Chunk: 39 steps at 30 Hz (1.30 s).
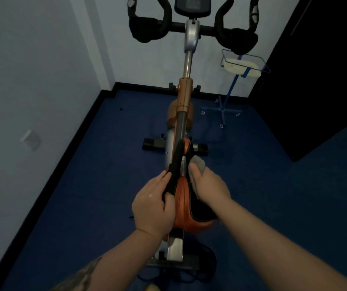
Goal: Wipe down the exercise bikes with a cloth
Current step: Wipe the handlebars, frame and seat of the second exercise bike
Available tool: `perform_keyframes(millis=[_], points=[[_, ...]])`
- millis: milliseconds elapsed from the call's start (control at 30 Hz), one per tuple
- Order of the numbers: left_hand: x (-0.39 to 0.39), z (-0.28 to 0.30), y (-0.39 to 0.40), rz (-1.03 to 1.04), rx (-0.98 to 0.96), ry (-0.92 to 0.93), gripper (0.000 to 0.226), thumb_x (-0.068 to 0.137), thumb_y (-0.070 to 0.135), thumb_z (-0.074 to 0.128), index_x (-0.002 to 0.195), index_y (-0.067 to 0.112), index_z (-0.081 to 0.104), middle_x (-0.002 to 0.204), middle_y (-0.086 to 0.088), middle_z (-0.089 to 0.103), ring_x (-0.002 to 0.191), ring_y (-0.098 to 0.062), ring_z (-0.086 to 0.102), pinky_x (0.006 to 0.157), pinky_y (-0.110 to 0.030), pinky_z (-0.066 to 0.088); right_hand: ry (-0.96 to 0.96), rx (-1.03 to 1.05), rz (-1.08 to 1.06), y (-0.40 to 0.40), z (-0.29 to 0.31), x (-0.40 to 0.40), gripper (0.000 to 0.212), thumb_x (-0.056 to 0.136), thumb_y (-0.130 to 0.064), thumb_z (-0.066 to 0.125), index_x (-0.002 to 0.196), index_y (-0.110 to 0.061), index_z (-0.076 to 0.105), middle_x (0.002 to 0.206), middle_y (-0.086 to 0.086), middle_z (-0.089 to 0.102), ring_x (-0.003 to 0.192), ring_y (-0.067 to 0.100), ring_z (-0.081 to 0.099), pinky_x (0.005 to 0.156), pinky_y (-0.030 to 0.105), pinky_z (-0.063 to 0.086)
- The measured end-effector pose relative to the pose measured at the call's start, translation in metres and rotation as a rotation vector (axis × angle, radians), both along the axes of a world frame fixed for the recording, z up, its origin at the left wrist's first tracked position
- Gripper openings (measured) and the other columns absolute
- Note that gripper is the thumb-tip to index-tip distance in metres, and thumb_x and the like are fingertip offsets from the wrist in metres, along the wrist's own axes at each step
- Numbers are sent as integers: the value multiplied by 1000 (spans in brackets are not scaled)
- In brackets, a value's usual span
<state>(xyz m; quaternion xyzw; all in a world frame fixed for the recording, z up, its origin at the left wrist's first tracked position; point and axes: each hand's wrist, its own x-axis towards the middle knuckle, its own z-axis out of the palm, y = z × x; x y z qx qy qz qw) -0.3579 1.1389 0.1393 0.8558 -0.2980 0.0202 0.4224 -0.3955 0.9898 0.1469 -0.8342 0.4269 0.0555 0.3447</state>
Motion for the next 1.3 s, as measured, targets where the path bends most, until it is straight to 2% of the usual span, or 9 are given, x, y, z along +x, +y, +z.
perform_keyframes(millis=[100,200,400,600,733,900,1067,1200,1300], points=[[1,-3,1,5,-9,-4,46,78,10,46,117,12,70,120,-1,68,109,1,52,91,-13,39,-80,-230,45,27,-4,-33,48,92,-65,23,113,-27,43,106,-4,56,80,11,52,61,32,39],[2,-6,0,14,-37,-31,50,78,16,39,116,12,71,120,2,67,110,7,49,94,0,32,-108,-247,75,29,-7,-37,54,90,-66,20,121,-26,41,112,-3,53,90,15,57,69,35,47],[-1,-7,-1,62,-37,-91,49,76,17,39,111,11,73,116,-3,70,107,-9,63,89,-19,49,-32,-48,28,-11,-4,33,58,100,-54,27,134,-7,36,125,14,56,107,31,57,76,36,43],[-6,-3,-3,123,2,-51,49,77,20,39,113,14,72,118,2,69,109,-9,63,91,-18,47,-180,-274,333,20,-6,-30,75,90,-63,23,151,-24,1,155,0,22,127,21,44,85,38,47],[-10,2,-8,166,92,-54,48,79,20,39,115,16,71,119,5,68,109,-8,62,93,-23,46,-200,-137,337,-1,-12,-1,76,95,-59,25,153,-21,-6,158,4,14,128,27,44,86,38,45],[-36,2,-40,542,173,49,38,91,2,49,121,18,64,124,4,64,118,-15,57,104,-43,42,-318,-65,367,-51,-24,63,62,100,-51,30,150,-15,23,150,9,30,125,30,45,95,40,43],[-72,-1,-95,989,178,133,43,99,11,41,141,20,45,152,5,36,145,-13,21,121,-38,1,-473,-286,858,-89,-22,74,46,98,-46,40,118,-9,60,123,6,56,119,24,48,103,41,35],[-79,0,-103,1082,-8,110,43,96,1,46,139,7,48,150,-5,40,142,-19,29,121,-42,12,-531,-277,1258,-80,-24,52,63,94,-58,13,129,-28,56,136,-11,49,138,12,26,116,41,1],[-81,-1,-103,1145,-96,126,47,95,4,49,142,8,44,149,-5,40,141,-18,30,119,-45,21,-532,-251,1390,-87,-17,66,54,97,-55,17,127,-32,57,129,-12,53,131,10,34,113,32,2]])
